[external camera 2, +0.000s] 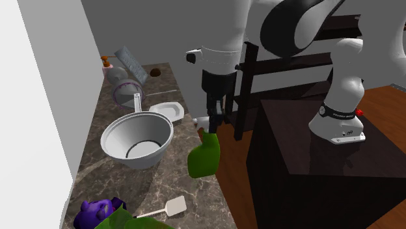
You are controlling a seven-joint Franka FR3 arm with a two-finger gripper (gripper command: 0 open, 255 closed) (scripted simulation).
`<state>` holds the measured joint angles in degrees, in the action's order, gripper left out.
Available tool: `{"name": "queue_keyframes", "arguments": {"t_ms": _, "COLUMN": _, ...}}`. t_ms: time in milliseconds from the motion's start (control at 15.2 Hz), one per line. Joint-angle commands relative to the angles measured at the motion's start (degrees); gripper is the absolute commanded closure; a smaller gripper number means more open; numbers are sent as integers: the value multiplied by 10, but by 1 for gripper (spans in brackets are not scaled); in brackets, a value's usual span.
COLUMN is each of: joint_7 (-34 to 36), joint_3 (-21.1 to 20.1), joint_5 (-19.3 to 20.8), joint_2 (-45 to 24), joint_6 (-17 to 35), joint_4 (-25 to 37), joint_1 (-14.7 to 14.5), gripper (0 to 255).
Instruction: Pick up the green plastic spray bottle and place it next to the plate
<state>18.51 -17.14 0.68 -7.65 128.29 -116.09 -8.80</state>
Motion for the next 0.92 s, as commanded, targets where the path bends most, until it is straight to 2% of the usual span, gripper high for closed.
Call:
{"name": "queue_keyframes", "arguments": {"t_ms": 0, "joint_7": -1, "joint_3": -1, "joint_5": -3, "joint_2": 8, "joint_6": -15, "joint_4": 7, "joint_1": 0, "gripper": 255}}
{"name": "queue_keyframes", "arguments": {"t_ms": 858, "joint_7": -6, "joint_3": -1, "joint_5": -14, "joint_2": 41, "joint_6": -110, "joint_4": 71, "joint_1": 2, "gripper": 255}}
